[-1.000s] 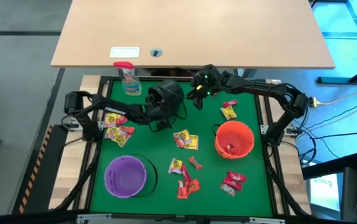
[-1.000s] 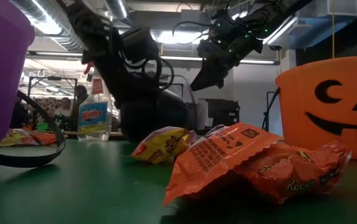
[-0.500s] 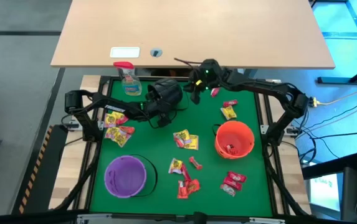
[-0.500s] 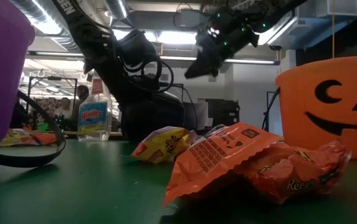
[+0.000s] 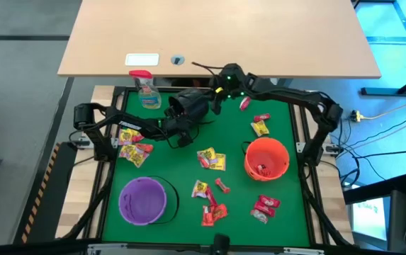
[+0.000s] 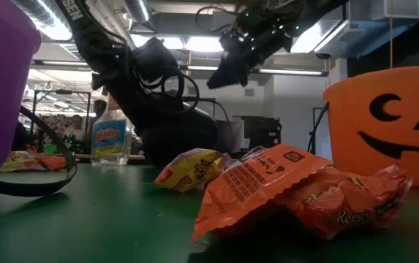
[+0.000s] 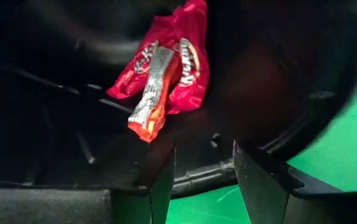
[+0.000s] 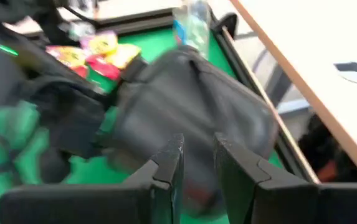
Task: Sort candy
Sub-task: Remove the orange candy from the black bucket
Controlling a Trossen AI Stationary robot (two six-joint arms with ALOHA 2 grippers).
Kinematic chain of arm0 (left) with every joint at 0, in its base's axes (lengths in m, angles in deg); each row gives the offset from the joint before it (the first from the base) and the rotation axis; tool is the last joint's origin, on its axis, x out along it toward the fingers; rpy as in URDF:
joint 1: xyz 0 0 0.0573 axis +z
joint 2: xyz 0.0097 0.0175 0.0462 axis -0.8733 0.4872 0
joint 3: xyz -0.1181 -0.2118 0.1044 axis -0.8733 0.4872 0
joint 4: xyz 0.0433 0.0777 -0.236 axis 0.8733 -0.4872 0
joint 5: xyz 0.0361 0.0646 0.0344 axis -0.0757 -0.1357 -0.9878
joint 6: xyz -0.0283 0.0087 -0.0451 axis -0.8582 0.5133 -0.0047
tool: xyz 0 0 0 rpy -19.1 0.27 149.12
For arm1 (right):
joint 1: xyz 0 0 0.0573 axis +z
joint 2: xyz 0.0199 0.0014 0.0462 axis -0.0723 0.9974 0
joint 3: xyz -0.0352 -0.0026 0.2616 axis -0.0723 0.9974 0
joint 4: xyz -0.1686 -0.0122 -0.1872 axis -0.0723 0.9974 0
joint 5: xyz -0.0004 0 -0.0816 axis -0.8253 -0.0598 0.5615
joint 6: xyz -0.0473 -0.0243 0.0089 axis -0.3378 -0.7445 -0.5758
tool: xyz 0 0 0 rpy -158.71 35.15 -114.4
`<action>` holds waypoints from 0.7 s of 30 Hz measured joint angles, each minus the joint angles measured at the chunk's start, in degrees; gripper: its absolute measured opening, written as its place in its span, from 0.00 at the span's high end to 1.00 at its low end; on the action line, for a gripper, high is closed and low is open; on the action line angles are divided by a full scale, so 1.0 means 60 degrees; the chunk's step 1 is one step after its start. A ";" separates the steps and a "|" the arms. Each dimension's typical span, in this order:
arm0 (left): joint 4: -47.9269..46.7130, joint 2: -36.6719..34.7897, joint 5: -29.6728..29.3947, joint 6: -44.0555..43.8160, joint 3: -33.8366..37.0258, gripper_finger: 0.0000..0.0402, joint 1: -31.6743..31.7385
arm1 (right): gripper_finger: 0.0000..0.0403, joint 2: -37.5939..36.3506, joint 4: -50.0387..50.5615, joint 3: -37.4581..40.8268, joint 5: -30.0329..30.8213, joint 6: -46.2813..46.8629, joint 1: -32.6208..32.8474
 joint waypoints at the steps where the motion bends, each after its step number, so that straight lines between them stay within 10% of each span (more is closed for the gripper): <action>1: 0.0016 0.0000 0.0000 -0.0002 0.0000 0.62 0.0000 | 0.79 0.0128 0.0027 -0.0057 0.0109 -0.0023 -0.0001; 13: 0.0020 0.0000 0.0069 -0.0013 0.0000 0.62 0.0000 | 0.79 0.1026 0.0793 -0.0705 0.0357 -0.0597 -0.0063; 21: -0.0027 0.0000 0.0001 0.0030 0.0000 0.62 0.0003 | 0.97 0.1016 0.1114 -0.0708 0.0450 -0.0982 -0.0063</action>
